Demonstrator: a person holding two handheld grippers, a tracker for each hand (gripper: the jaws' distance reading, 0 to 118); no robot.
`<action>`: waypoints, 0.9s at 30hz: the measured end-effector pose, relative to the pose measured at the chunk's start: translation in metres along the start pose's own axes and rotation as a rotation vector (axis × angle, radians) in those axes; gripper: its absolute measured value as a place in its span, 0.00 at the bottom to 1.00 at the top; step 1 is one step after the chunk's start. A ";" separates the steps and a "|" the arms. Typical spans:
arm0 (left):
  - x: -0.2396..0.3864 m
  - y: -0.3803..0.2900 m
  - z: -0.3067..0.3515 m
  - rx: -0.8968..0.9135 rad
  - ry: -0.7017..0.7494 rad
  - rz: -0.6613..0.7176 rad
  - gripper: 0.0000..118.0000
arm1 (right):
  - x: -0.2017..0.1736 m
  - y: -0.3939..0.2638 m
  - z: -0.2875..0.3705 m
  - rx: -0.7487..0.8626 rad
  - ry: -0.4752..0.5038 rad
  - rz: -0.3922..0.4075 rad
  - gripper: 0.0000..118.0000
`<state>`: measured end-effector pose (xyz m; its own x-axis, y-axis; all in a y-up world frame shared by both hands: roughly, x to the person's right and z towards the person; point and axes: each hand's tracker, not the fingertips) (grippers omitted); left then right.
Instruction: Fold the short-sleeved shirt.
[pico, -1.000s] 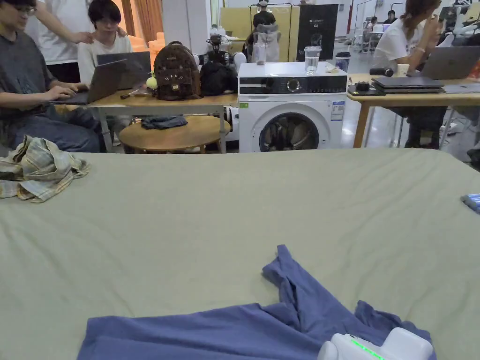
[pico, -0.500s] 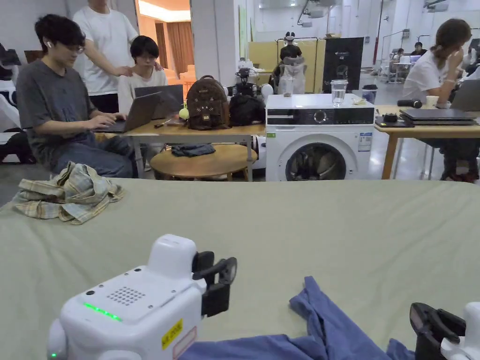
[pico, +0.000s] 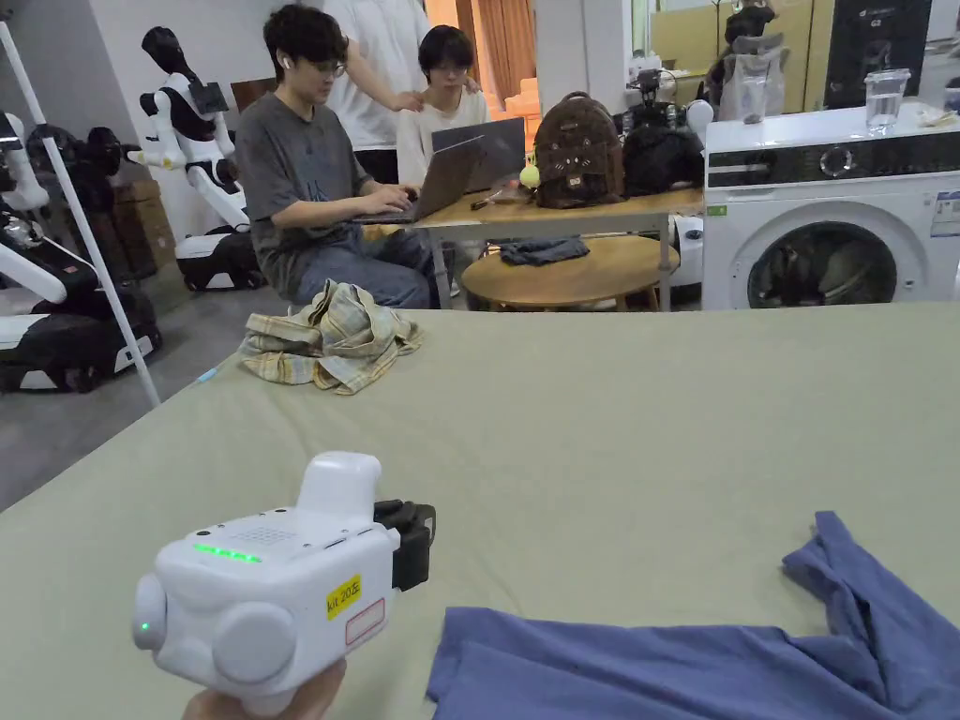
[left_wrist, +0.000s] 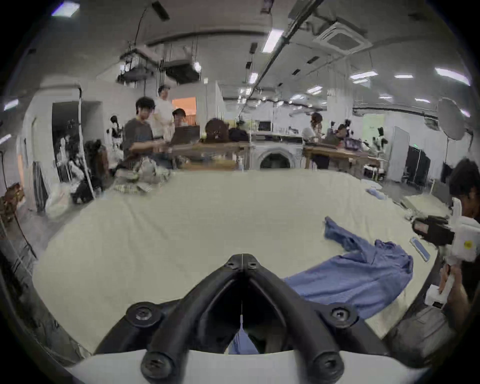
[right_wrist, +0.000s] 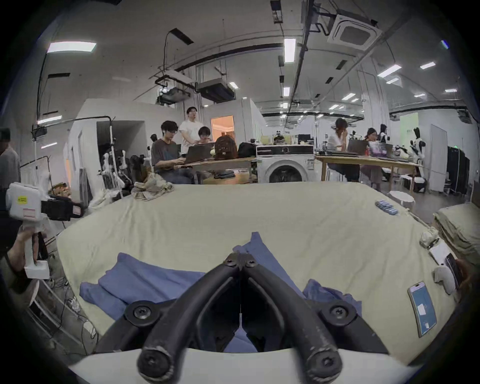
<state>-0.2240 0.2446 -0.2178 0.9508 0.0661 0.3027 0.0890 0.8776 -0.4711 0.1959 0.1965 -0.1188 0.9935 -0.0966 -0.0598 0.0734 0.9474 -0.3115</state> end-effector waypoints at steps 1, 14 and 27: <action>-0.007 0.001 -0.016 -0.072 -0.018 0.036 0.16 | 0.002 -0.001 0.001 -0.005 -0.005 0.002 0.00; -0.042 -0.044 -0.169 -0.487 -0.011 0.205 0.30 | 0.057 -0.021 0.024 -0.058 -0.112 -0.087 0.00; -0.015 -0.052 -0.189 -0.524 0.076 0.035 0.00 | 0.106 -0.051 0.069 -0.231 -0.266 -0.248 0.51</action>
<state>-0.1868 0.1084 -0.3550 0.9729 0.0389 0.2277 0.1750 0.5191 -0.8366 0.3035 0.1596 -0.0436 0.9382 -0.2024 0.2806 0.3216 0.8095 -0.4913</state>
